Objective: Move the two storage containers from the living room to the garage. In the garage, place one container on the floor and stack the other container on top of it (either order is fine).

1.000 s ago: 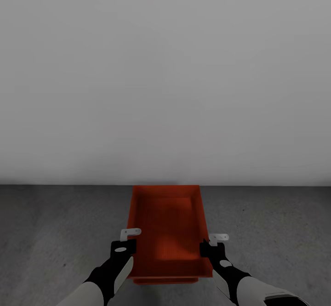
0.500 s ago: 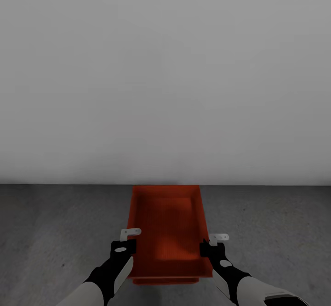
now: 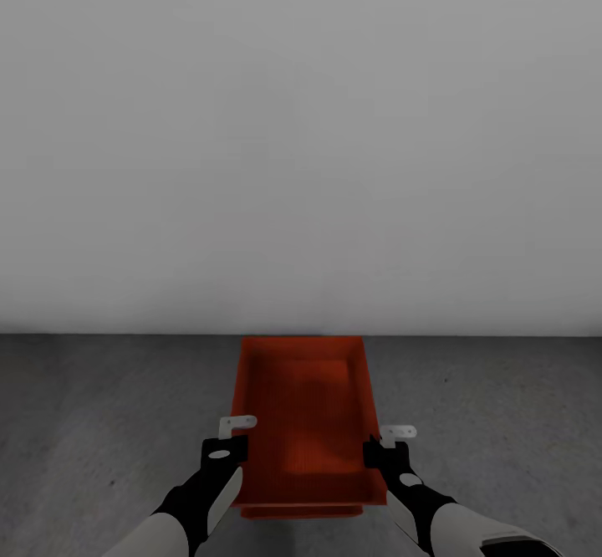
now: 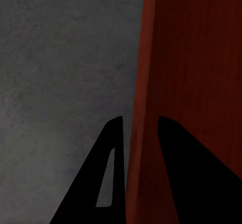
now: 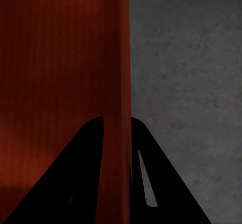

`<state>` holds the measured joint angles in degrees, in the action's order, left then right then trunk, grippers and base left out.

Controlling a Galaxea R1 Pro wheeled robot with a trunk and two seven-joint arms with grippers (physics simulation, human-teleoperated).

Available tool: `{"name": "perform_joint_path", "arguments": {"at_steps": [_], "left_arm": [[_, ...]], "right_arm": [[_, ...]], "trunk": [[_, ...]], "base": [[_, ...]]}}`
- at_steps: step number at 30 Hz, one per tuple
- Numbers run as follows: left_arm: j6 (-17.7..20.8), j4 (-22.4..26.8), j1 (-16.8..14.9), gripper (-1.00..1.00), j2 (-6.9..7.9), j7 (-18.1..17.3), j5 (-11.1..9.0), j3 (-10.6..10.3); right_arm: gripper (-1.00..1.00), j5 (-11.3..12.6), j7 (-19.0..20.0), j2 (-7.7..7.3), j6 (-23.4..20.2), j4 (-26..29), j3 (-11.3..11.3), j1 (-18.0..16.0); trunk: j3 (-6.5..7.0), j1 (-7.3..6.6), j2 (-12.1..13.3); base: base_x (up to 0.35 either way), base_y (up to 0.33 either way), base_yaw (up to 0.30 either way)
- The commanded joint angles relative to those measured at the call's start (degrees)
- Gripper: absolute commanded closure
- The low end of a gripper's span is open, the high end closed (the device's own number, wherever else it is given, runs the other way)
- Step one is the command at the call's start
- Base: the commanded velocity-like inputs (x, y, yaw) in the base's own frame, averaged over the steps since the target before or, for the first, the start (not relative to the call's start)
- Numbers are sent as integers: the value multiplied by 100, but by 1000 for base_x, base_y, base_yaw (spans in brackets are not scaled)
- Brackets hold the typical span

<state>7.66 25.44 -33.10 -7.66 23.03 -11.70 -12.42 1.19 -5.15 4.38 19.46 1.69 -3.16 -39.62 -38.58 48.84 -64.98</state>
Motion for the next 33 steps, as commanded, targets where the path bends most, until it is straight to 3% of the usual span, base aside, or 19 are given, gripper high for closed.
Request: {"name": "perform_joint_path", "arguments": {"at_steps": [1, 33], "left_arm": [[25, 84, -4, 100, -17, 44, 1, -24], [25, 84, -4, 100, -25, 47, 1, -24]], "right_arm": [[100, 39, 5, 1, 14, -19, 61, -2], [100, 39, 5, 1, 14, -19, 61, -2]], "trunk": [[-23, 23, -45], [-598, 726, -1328]], "base": [[0, 0, 0], [0, 0, 0]]}}
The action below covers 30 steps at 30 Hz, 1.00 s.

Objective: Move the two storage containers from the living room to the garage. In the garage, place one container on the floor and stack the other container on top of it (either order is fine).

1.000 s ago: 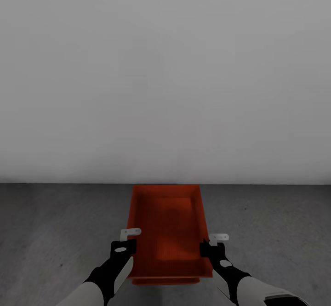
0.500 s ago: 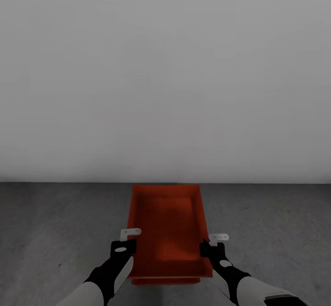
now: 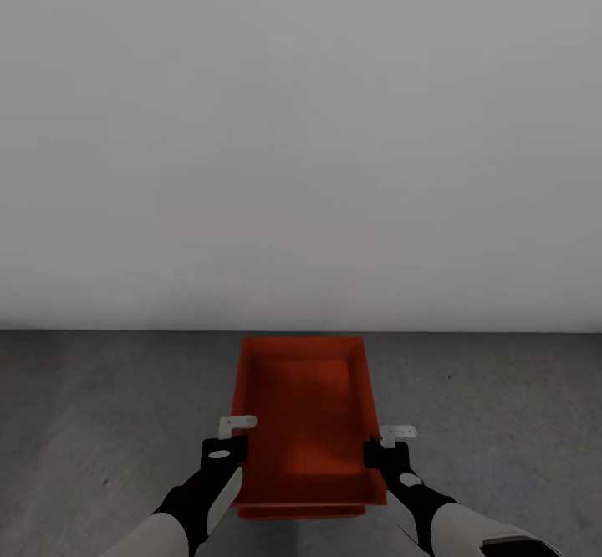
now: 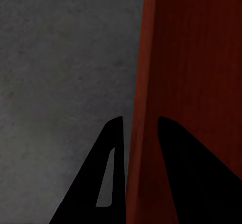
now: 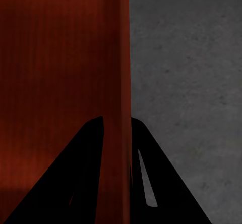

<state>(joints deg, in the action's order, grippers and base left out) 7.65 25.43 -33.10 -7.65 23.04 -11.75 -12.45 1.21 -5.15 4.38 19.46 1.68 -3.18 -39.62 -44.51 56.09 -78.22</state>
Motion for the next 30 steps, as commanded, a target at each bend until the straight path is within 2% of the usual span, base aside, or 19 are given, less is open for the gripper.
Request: {"name": "perform_joint_path", "arguments": {"at_steps": [1, 30], "left_arm": [[26, 85, -4, 100, -26, 45, 6, -20], [26, 85, -4, 100, -26, 51, 6, -20]], "right_arm": [[100, 38, 5, 1, 14, -19, 63, -2], [100, 38, 5, 1, 14, -19, 63, -2]], "trunk": [[-23, 22, -44], [-544, 659, -1207]], "base": [[0, 0, 0], [0, 0, 0]]}}
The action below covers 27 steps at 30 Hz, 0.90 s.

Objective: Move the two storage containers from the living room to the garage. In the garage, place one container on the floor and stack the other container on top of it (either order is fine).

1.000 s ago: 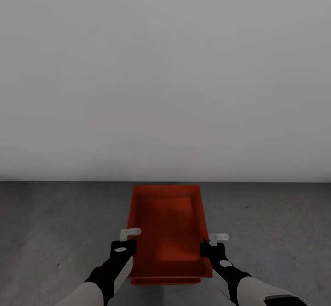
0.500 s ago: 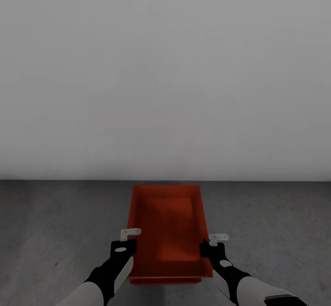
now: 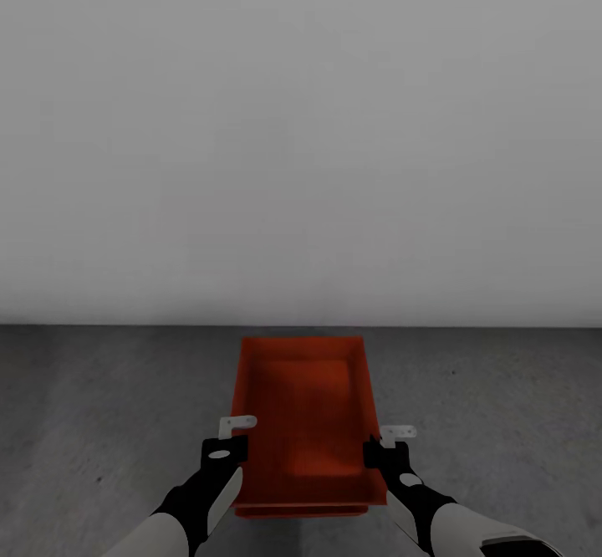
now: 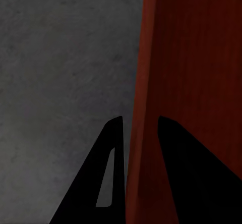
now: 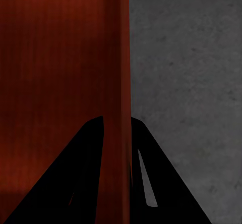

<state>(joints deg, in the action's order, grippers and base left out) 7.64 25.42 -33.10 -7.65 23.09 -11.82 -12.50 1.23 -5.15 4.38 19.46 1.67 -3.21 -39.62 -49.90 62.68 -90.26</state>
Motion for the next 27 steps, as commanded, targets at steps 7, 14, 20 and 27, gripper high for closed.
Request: {"name": "perform_joint_path", "arguments": {"at_steps": [7, 14, 20, 27], "left_arm": [[27, 86, -4, 100, -26, 47, 13, -19], [27, 90, -4, 100, -26, 47, 13, -20], [27, 87, -4, 100, -26, 47, 13, -20], [27, 91, -4, 100, -26, 47, 13, -19]], "right_arm": [[100, 35, 5, 1, 14, -18, 67, -2], [100, 35, 5, 1, 14, -18, 67, -2], [100, 35, 5, 1, 14, -18, 66, -2], [100, 35, 5, 1, 14, -18, 66, -2]], "trunk": [[-95, 110, -204], [-95, 110, -204], [-202, 242, -445], [-328, 396, -726]], "base": [[0, 0, 0], [0, 0, 0], [0, 0, 0], [0, 0, 0]]}}
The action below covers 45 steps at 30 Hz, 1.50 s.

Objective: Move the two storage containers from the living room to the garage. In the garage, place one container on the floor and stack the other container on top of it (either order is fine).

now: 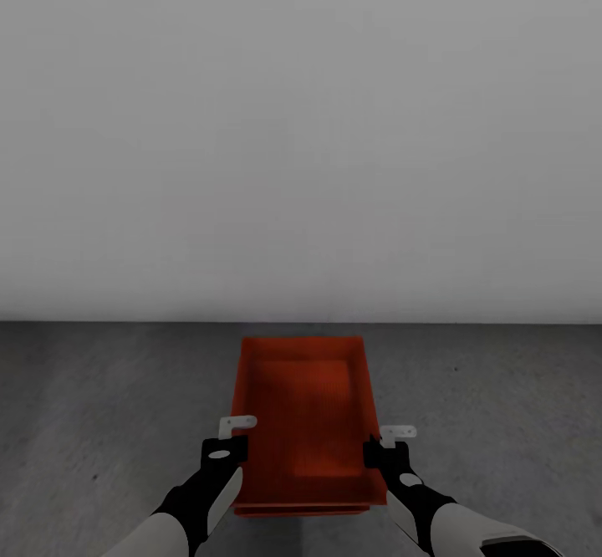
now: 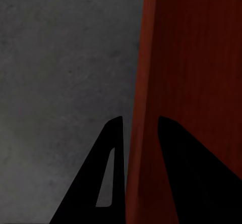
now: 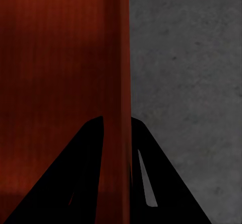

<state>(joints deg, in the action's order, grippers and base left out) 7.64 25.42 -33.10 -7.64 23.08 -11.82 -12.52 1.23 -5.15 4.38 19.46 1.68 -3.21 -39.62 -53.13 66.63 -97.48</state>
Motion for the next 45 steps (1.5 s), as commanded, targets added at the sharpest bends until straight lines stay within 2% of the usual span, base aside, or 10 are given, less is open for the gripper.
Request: {"name": "perform_joint_path", "arguments": {"at_steps": [1, 45], "left_arm": [[27, 92, -4, 100, -30, 47, 13, -18], [36, 68, -4, 100, -34, 55, 13, -23]], "right_arm": [[100, 35, 5, 2, 14, -18, 66, -2], [100, 35, 5, 2, 14, -18, 66, -2]], "trunk": [[-5, 0, -4], [-5, 0, -4]], "base": [[0, 0, 0], [-5, 0, 0]]}}
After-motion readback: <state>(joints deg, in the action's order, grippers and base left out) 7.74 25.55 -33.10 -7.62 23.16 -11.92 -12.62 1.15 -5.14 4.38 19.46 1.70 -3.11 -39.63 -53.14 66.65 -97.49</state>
